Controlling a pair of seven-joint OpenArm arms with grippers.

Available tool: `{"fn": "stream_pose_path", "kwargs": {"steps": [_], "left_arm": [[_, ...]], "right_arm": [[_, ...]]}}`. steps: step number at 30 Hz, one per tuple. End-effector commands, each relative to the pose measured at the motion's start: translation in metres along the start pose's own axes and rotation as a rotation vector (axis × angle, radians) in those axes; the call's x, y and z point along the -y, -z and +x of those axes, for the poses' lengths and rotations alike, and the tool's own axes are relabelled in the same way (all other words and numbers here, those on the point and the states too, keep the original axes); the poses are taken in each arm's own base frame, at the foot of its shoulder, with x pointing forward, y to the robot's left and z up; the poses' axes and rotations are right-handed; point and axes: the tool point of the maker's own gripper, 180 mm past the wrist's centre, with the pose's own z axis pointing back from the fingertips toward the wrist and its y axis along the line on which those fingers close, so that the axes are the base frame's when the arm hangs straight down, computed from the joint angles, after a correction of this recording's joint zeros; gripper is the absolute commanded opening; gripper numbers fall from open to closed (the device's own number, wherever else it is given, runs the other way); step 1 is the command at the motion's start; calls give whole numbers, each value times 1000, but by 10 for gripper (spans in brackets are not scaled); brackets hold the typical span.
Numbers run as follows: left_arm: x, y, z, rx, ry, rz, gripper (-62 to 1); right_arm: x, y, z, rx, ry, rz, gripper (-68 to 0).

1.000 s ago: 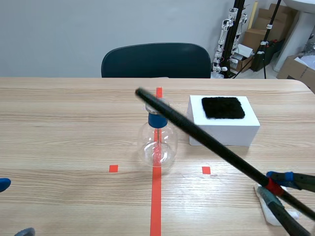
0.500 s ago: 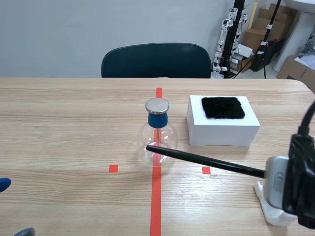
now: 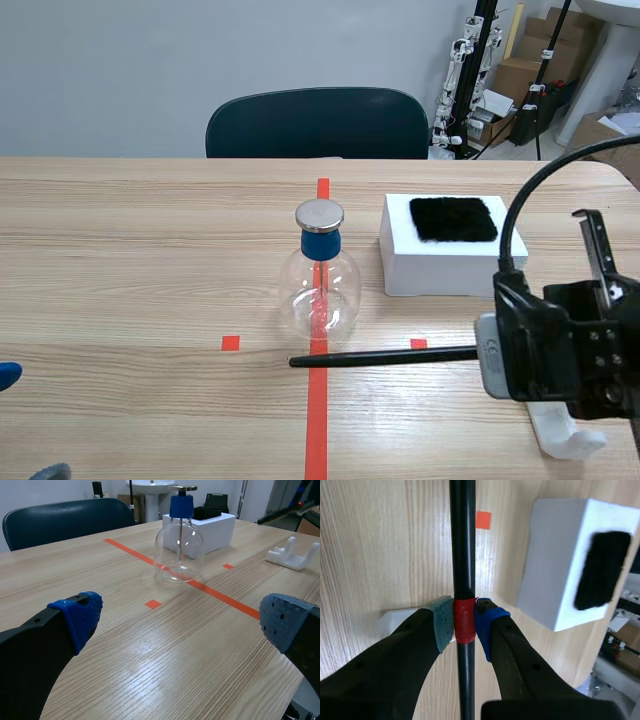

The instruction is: Do the electroscope experiment. put the rod down on the box

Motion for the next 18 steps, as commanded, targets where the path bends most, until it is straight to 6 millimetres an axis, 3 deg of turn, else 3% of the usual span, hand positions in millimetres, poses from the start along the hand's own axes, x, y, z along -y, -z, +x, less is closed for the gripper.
{"fn": "stream_pose_path", "kwargs": {"steps": [1,18], "left_arm": [[-3,1,7,26,6,1,14],[-3,1,7,26,6,1,14]], "right_arm": [[9,2,-3,-15,10,-18,-653],[-30,37,-9,-55,15,185,-653]]}}
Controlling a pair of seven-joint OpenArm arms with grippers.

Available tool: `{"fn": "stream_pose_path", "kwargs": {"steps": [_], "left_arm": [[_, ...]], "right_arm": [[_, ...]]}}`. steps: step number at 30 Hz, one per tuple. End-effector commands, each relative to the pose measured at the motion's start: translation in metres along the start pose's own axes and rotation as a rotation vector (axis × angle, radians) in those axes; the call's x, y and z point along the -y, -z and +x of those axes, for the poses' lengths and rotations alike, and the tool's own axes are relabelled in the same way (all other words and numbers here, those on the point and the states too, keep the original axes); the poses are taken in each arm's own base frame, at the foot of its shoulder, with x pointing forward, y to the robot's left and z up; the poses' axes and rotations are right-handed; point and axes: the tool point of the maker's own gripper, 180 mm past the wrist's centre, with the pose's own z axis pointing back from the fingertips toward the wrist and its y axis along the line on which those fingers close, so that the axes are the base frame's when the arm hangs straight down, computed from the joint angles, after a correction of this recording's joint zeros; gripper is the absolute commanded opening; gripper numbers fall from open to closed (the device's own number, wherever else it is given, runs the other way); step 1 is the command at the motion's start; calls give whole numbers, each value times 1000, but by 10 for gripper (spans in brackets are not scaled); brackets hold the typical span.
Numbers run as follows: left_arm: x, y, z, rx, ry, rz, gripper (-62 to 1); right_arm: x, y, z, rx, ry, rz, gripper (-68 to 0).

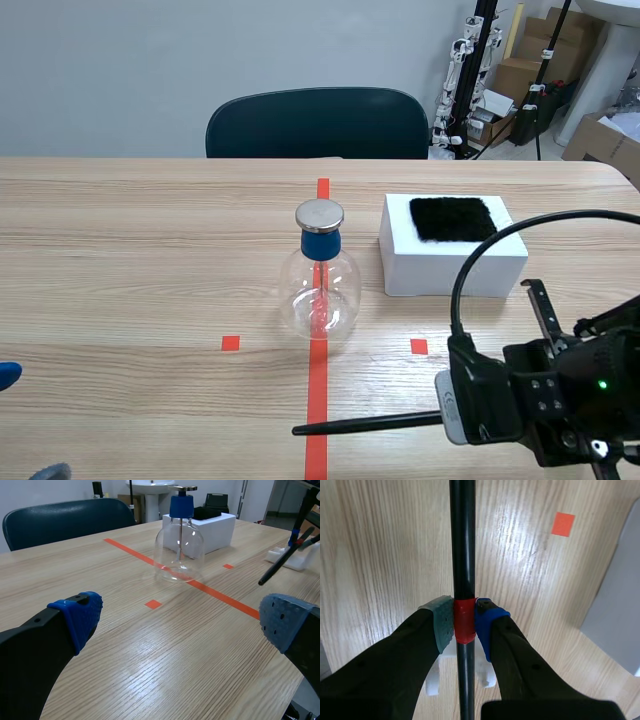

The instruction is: Do the electroscope experiment. put the rod down on the box

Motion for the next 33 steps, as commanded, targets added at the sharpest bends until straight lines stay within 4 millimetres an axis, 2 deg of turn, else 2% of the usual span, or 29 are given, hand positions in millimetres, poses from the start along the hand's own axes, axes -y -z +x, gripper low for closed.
{"fn": "stream_pose_path", "kwargs": {"steps": [1,15,26,33], "left_arm": [[-3,1,7,26,6,1,14],[-3,1,7,26,6,1,14],[-3,1,7,26,6,1,14],[-3,1,7,26,6,1,14]], "right_arm": [[12,-4,-3,-7,-4,-28,-653],[8,9,-2,8,59,68,-653],[11,17,-9,-25,70,122,-653],[4,23,-12,-20,116,186,-653]]}}
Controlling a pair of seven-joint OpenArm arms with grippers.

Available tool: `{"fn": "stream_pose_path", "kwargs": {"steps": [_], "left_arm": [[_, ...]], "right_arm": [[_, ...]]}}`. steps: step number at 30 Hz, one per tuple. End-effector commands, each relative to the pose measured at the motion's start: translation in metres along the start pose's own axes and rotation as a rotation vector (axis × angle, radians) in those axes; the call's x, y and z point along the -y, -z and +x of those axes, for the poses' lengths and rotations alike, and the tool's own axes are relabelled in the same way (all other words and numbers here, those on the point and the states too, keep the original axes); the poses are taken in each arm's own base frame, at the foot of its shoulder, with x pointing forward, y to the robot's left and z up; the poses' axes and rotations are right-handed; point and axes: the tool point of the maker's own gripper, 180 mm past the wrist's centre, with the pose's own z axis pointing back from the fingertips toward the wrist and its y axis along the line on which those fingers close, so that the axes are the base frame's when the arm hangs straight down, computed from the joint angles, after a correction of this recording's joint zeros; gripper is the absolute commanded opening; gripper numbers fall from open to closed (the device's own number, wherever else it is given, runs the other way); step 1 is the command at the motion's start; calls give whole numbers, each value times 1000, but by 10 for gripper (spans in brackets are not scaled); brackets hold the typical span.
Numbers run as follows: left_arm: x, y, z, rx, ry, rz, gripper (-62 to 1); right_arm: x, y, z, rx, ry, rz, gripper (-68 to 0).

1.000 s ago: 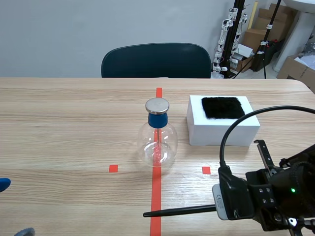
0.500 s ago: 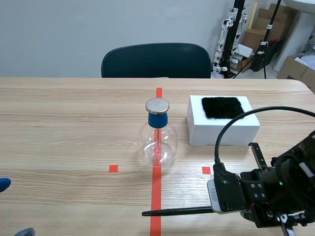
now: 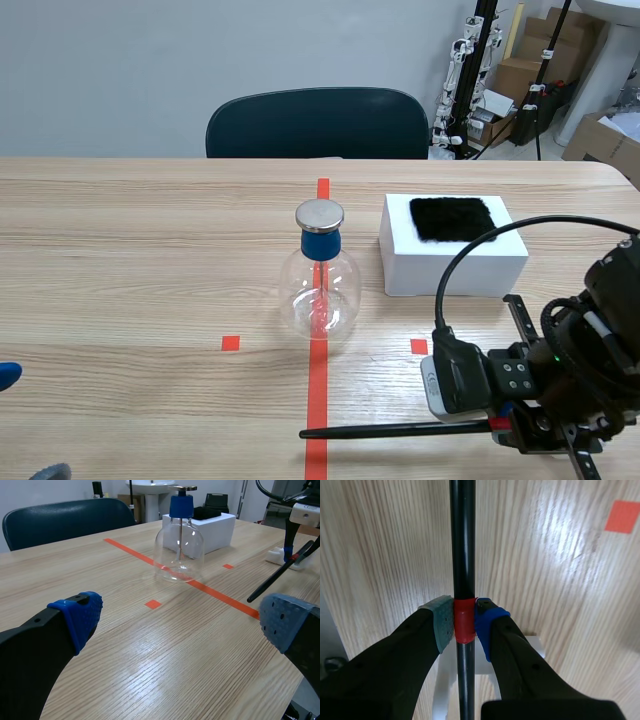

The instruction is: Do the electroscope experiment. put the rod down on the box

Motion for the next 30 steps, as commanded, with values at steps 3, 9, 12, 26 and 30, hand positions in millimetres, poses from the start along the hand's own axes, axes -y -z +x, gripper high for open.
{"fn": "stream_pose_path", "kwargs": {"steps": [3,9,12,26,30], "left_arm": [[-3,1,7,26,6,1,14],[-3,1,7,26,6,1,14],[-3,1,7,26,6,1,14],[-3,1,7,26,6,1,14],[-3,1,7,26,6,1,14]], "right_arm": [[9,-3,-6,-13,6,-15,-653],[8,2,-9,-21,18,-5,-653],[4,5,-11,-27,20,7,-653],[-2,9,-6,-21,9,25,-405],[-2,9,-6,-20,9,25,-341]]}}
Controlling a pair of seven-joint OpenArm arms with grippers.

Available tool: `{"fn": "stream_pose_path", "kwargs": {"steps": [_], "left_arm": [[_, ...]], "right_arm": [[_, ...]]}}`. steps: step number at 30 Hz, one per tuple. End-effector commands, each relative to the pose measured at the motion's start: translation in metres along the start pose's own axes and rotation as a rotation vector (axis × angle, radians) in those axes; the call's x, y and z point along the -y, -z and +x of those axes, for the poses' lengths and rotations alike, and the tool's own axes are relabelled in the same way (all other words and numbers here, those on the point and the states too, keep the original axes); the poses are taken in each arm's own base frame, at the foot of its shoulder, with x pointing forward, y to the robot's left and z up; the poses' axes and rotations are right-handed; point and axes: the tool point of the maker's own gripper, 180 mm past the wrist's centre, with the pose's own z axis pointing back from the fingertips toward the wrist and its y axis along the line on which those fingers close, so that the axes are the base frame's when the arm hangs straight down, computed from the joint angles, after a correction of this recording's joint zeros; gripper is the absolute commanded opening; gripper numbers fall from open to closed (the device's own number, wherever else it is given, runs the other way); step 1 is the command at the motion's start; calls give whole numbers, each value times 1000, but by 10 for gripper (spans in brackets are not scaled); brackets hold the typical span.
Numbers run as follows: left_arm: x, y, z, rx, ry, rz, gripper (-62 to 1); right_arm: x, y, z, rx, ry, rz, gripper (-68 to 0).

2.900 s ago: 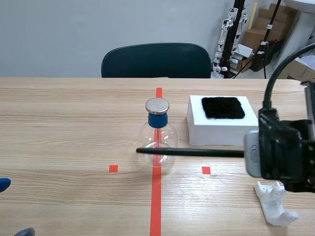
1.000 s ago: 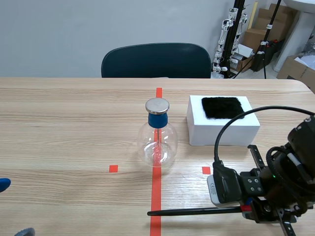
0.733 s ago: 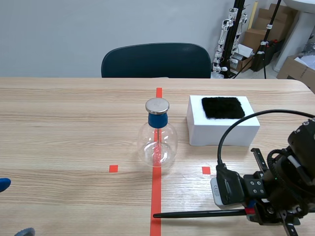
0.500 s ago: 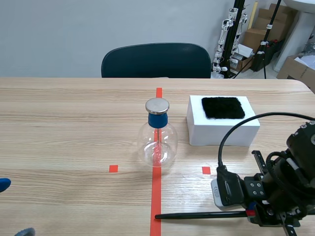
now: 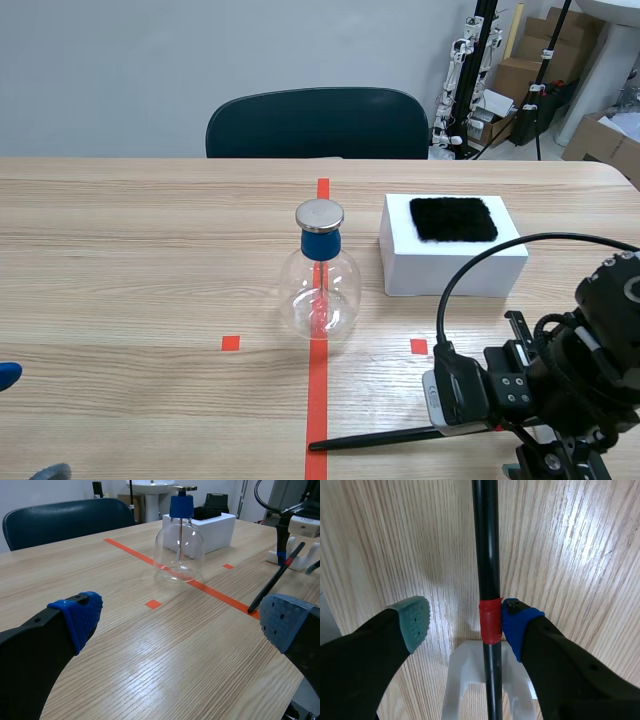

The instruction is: Do the electroscope experiment. put the rod down on the box

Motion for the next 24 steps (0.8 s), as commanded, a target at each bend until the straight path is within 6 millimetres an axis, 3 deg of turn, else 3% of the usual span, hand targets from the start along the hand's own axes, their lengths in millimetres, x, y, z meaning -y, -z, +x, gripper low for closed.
{"fn": "stream_pose_path", "kwargs": {"steps": [1,14,24], "left_arm": [[-3,1,7,26,6,1,14],[-3,1,7,26,6,1,14],[-3,1,7,26,6,1,14]], "right_arm": [[4,-3,2,6,-8,-9,-328],[4,-3,1,5,-8,-9,-92],[4,-3,1,2,-7,-9,4]]}}
